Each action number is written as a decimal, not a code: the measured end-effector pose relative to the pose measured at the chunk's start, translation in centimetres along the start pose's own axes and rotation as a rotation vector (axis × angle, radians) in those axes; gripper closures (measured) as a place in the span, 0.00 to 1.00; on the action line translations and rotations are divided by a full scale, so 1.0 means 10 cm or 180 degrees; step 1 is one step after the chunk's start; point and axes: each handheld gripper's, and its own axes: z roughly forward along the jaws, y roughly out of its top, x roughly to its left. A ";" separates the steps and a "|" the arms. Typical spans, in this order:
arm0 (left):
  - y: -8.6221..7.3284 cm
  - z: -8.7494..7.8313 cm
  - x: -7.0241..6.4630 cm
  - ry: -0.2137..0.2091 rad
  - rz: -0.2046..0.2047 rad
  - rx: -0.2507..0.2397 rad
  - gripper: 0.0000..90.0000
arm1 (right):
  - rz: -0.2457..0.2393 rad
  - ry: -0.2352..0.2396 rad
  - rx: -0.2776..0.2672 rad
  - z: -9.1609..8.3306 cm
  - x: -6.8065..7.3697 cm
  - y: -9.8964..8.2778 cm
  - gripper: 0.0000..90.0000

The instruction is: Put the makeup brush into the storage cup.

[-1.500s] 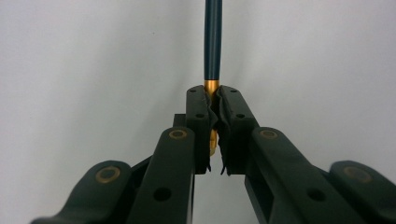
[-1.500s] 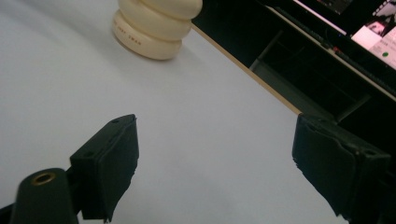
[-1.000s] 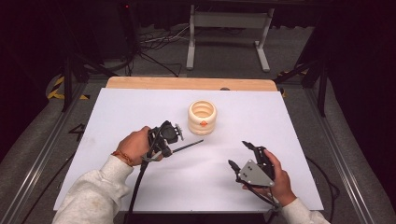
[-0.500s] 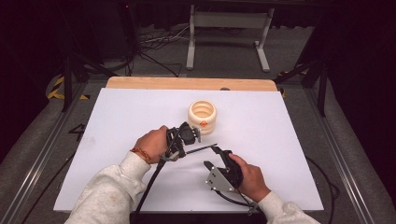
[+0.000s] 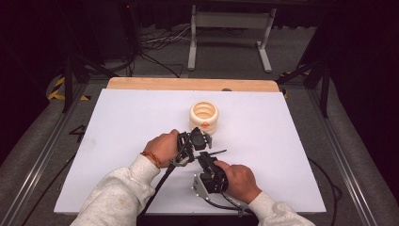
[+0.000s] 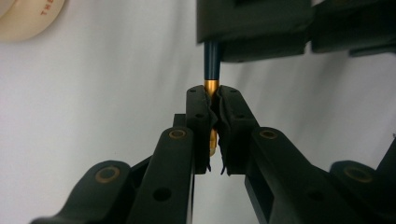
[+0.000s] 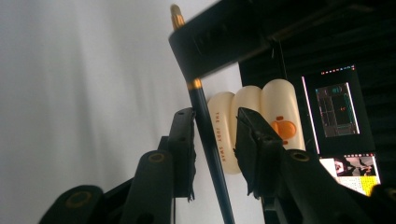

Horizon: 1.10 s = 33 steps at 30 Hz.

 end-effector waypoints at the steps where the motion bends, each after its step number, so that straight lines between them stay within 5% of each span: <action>1: 0.00 0.01 -0.02 0.0001 -0.0003 -0.0028 0.93 | -0.0035 0.0006 0.0009 0.01 0.02 0.02 0.79; 8: 0.02 0.02 -0.03 0.0017 0.0033 0.0024 0.93 | -0.0221 0.0094 0.0109 0.03 0.07 0.07 0.91; 17: -0.03 0.04 -0.03 -0.0025 0.0017 -0.0121 0.93 | -0.0180 0.0136 0.0137 0.03 0.08 0.06 0.94; 28: -0.28 -0.17 -0.02 0.0191 -0.0116 -0.0887 0.89 | 0.0017 0.0103 0.0231 0.03 -0.06 -0.05 0.94; 33: -0.54 -0.21 0.01 0.0353 -0.0240 -0.1273 0.83 | 0.0283 0.0180 0.0205 0.02 -0.13 -0.13 0.94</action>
